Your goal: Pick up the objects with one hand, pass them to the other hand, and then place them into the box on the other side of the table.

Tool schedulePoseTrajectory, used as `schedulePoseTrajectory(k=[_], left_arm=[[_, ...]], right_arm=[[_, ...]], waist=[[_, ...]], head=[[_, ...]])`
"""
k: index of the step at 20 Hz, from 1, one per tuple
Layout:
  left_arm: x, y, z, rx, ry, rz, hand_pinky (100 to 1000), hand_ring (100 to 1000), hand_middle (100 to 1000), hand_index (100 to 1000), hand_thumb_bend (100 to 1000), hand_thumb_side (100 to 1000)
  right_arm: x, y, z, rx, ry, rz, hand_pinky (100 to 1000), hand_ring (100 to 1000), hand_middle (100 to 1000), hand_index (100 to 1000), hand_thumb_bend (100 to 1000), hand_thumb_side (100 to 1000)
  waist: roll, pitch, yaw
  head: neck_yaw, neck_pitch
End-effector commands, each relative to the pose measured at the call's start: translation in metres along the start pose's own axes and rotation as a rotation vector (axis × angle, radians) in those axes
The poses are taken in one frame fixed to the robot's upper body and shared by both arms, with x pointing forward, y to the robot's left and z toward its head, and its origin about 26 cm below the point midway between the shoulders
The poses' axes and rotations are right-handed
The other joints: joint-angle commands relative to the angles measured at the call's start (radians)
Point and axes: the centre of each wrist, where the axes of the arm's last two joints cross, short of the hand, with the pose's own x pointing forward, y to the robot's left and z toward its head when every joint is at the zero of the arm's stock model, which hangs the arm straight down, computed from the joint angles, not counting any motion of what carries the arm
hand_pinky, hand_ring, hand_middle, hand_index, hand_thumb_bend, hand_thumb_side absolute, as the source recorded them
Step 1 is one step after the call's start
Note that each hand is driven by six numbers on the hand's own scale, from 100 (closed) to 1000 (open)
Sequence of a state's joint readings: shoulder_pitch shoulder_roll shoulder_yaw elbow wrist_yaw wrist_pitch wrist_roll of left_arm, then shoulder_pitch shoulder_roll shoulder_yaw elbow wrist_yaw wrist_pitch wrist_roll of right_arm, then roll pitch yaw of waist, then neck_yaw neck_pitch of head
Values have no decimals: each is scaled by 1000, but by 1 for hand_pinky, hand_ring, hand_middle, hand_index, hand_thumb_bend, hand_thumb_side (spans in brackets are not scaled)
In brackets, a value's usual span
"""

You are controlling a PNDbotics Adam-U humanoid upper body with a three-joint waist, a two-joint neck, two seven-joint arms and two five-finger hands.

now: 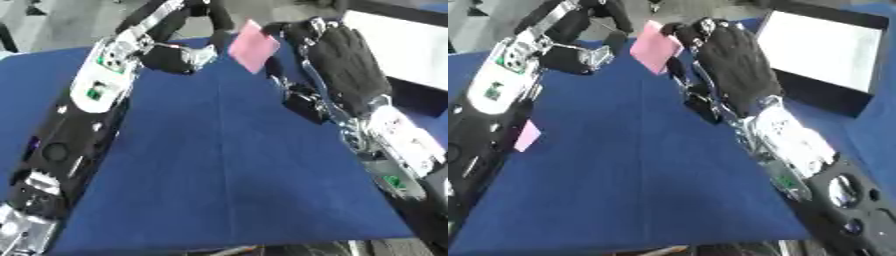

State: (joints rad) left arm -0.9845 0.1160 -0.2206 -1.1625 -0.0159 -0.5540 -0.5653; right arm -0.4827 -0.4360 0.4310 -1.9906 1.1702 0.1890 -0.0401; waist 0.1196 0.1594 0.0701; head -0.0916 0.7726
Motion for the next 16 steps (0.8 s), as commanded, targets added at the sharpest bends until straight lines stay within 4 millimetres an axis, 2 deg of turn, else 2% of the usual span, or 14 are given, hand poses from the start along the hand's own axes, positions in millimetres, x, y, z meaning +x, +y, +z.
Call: schedulePoseTrajectory(k=[1, 10, 14, 16], left_arm=[[4, 13, 2, -304, -230, -243, 629, 456, 459, 601, 100, 264], [6, 20, 6, -266, -223, -241, 628, 456, 459, 600, 100, 272], [14, 42, 19, -187, -204, -258, 629, 458, 460, 601, 100, 284], [20, 59, 32, -131, -184, -272, 629, 458, 461, 601, 100, 295]], right_arm=[[-3, -5, -2, -28, 2, 16, 100, 398, 193, 125, 100, 100], [-5, -4, -1, -38, 33, 22, 100, 398, 192, 124, 100, 100], [-14, -6, 2, -62, 92, 62, 100, 394, 191, 140, 100, 100], [-22, -7, 3, -75, 134, 108, 100, 389, 190, 154, 100, 100]], waist=[[-6, -12, 1], [-6, -13, -1], [-2, -14, -4], [1, -15, -3]], head=[[-3, -3], [-3, -3], [-10, -3], [-29, -3]])
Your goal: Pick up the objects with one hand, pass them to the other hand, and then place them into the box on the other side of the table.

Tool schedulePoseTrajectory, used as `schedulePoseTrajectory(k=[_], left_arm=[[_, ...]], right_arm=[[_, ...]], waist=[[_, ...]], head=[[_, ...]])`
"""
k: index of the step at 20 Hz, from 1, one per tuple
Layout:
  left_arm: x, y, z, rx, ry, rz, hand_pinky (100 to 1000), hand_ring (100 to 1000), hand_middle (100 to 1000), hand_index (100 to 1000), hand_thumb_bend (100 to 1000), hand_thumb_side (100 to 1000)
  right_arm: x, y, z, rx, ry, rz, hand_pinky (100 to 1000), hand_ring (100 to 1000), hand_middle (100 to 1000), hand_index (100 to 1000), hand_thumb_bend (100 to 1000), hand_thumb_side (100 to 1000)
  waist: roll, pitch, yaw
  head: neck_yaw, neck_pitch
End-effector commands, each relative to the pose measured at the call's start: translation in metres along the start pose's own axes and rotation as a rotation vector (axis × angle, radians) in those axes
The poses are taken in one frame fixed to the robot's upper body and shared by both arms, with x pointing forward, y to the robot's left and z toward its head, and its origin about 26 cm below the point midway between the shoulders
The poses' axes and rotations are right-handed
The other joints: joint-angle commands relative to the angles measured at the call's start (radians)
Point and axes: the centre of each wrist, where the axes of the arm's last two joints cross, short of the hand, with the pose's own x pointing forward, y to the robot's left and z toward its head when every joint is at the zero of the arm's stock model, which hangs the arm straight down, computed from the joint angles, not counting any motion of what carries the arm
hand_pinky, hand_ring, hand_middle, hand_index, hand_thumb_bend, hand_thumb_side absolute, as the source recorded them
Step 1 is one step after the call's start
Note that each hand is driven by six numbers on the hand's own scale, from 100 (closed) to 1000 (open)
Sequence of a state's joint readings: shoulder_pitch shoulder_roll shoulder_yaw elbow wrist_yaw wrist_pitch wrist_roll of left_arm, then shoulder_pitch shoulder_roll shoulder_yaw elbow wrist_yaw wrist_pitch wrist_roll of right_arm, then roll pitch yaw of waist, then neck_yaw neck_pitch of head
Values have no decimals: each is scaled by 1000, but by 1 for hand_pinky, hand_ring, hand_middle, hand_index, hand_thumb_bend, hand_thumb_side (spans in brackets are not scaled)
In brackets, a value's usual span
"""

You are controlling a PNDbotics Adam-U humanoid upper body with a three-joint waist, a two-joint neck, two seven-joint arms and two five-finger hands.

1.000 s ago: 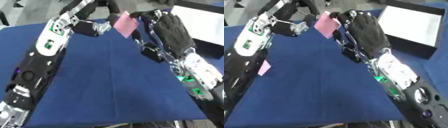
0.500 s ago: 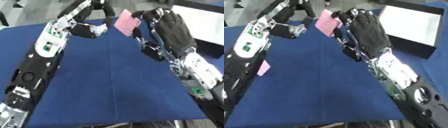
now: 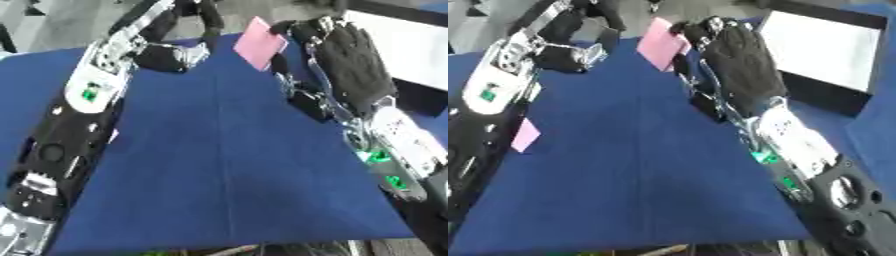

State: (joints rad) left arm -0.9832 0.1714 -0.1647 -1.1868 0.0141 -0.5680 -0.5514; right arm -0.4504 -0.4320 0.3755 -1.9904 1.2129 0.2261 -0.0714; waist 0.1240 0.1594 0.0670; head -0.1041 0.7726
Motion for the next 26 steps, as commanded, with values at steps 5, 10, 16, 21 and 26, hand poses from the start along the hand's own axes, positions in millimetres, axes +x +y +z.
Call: schedulePoseTrajectory(k=[5, 10, 16, 21, 26], left_arm=[[26, 67, 48, -44, -128, -235, 626, 458, 459, 600, 100, 327], [38, 75, 94, 90, -48, -204, 621, 455, 455, 620, 100, 360], [45, 67, 136, 171, 46, -158, 618, 454, 452, 620, 100, 372], [46, 60, 154, 197, 102, -130, 616, 453, 451, 618, 100, 370], [45, 58, 158, 191, 121, -124, 617, 453, 451, 620, 100, 364]], right_arm=[[-46, -17, 1, -60, 190, 236, 100, 381, 174, 153, 167, 100], [-113, -7, 9, 6, 485, 431, 100, 412, 177, 163, 100, 100], [-196, 22, 37, 186, 827, 447, 360, 692, 516, 684, 100, 100], [-226, 32, 60, 358, 939, 417, 768, 911, 890, 1000, 100, 393], [-221, 23, 55, 358, 886, 468, 862, 931, 942, 1000, 100, 474]], waist=[[5, -15, 7], [9, -15, 27], [6, -13, 48], [1, -13, 56], [-1, -15, 54]], head=[[-122, -3], [-195, -3], [-240, -3], [-245, -3], [-238, -3]])
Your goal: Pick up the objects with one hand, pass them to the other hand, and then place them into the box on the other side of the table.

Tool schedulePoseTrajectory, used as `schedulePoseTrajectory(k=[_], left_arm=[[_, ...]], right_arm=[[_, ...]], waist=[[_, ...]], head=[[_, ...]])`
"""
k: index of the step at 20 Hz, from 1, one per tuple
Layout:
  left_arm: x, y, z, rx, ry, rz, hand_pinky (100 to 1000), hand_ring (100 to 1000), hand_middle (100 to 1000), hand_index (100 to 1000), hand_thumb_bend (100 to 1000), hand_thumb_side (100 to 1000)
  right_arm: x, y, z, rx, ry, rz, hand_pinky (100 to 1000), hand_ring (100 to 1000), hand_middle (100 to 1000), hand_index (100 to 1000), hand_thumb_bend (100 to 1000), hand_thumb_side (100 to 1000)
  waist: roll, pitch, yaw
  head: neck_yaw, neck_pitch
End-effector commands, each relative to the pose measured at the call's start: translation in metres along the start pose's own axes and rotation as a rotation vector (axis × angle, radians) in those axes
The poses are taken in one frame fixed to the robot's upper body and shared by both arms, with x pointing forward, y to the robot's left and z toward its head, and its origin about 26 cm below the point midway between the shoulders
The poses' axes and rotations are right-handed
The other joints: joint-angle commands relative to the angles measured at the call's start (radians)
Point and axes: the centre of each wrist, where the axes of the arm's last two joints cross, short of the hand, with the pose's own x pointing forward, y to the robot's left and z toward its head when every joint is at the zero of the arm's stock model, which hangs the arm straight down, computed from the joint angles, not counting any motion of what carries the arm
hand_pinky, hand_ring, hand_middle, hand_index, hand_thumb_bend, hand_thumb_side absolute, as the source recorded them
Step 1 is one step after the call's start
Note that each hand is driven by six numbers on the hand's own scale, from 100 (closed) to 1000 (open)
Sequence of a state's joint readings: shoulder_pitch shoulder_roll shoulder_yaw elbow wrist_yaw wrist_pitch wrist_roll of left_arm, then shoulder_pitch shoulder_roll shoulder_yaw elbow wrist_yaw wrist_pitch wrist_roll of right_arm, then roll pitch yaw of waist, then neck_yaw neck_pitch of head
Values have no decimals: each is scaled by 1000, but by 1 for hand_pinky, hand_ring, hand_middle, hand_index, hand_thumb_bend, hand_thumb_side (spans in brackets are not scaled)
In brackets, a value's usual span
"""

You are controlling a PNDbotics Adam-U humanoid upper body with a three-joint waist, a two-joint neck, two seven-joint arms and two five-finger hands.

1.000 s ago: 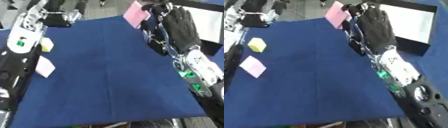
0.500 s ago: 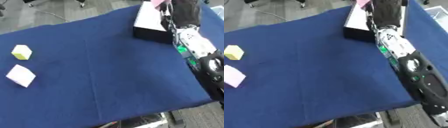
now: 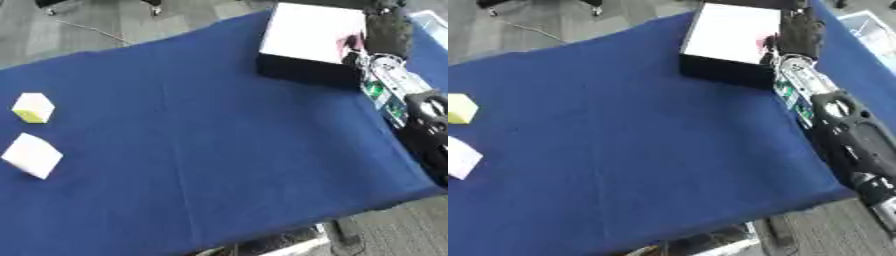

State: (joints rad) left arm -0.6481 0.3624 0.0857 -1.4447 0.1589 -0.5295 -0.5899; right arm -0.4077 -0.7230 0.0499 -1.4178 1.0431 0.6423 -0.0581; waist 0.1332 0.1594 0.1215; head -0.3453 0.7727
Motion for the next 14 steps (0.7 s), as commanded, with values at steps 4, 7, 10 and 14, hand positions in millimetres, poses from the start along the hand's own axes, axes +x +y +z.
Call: schedulePoseTrajectory(k=[4, 7, 10, 14], left_arm=[[6, 18, 4, -60, -16, -87, 621, 456, 454, 624, 100, 351], [3, 26, 10, -63, 18, -134, 630, 464, 462, 636, 100, 331], [0, 36, 16, -74, 59, -202, 642, 476, 475, 654, 100, 307], [-4, 51, 22, -125, 114, -339, 666, 503, 505, 683, 100, 274]], right_arm=[[11, -52, 7, -140, -133, 89, 882, 899, 946, 1000, 372, 192], [36, -89, 39, -284, -300, 113, 877, 864, 931, 1000, 368, 100], [66, -115, 79, -401, -523, 71, 869, 850, 924, 1000, 336, 100], [102, -116, 108, -501, -760, 11, 884, 836, 918, 1000, 348, 100]], waist=[[-9, -15, -7], [-7, -14, -16], [-3, -16, -23], [-3, -22, -35]], head=[[16, -3], [68, -3], [160, -3], [272, -3]])
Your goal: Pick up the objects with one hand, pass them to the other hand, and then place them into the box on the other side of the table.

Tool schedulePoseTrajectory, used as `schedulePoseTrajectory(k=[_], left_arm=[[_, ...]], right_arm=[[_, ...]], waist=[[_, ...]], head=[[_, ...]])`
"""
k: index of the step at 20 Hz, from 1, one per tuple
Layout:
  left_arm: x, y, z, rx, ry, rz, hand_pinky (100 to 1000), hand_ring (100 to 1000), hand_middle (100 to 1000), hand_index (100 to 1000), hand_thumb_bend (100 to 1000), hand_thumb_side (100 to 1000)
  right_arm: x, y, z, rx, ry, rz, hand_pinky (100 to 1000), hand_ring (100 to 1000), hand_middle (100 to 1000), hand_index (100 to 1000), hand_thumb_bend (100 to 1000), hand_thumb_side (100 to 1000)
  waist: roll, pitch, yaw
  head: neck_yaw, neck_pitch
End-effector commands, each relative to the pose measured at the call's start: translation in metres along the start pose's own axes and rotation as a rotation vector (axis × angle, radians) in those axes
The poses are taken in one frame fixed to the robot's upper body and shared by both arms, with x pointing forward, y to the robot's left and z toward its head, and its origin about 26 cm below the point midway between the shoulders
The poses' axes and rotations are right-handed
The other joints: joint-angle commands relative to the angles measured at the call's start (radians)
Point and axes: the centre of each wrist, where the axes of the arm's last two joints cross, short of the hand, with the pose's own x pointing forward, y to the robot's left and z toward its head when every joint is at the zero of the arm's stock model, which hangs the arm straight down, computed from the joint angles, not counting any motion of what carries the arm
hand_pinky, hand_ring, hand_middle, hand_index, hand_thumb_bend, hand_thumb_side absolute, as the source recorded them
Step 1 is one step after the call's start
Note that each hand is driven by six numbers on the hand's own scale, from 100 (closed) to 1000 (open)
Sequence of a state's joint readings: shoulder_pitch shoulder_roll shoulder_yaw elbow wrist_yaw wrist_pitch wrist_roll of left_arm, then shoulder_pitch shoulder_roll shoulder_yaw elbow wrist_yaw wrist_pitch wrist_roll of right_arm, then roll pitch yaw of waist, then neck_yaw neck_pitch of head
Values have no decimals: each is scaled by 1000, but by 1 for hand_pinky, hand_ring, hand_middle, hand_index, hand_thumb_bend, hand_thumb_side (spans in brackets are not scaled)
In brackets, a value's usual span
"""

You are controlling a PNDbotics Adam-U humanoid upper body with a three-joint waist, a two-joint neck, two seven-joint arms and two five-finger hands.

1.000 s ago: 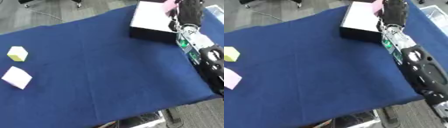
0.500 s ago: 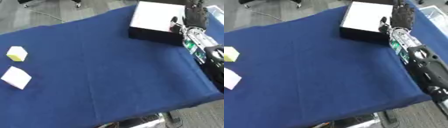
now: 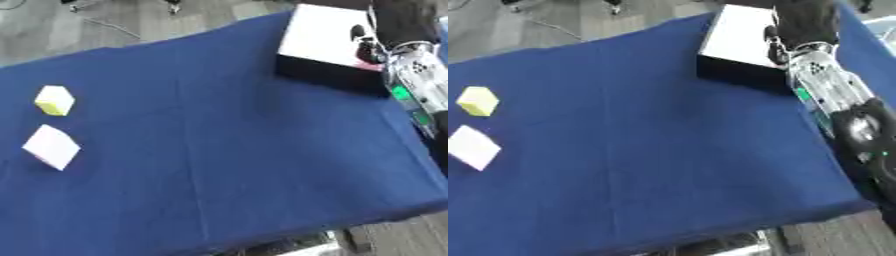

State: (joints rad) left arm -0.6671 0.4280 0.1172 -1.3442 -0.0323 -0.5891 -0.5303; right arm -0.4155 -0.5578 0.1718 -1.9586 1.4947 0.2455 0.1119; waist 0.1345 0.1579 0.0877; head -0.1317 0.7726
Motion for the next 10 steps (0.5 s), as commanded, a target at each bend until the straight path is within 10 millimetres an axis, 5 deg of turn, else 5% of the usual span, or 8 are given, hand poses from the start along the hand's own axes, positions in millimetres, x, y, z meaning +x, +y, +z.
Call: schedulePoseTrajectory(k=[1, 7, 9, 10], left_arm=[[0, 30, 5, -102, -13, -194, 679, 518, 522, 698, 100, 259], [-19, 33, 13, -391, 124, -429, 744, 625, 654, 798, 130, 228], [-24, 30, 12, -538, 153, -503, 775, 680, 712, 835, 281, 255], [-27, 29, 10, -628, 164, -547, 814, 747, 779, 888, 435, 401]], right_arm=[[30, -15, 0, -98, -151, -39, 879, 841, 916, 1000, 357, 100], [62, -13, 13, -21, -284, -155, 871, 856, 919, 1000, 383, 100], [63, -12, 14, -8, -281, -175, 865, 858, 919, 1000, 380, 100], [63, -12, 14, -5, -280, -182, 863, 859, 919, 1000, 379, 100]], waist=[[-5, -23, -4], [-8, -31, -15], [-9, -32, -16], [-9, -33, -18]], head=[[86, -3], [144, -3], [140, -3], [138, -3]])
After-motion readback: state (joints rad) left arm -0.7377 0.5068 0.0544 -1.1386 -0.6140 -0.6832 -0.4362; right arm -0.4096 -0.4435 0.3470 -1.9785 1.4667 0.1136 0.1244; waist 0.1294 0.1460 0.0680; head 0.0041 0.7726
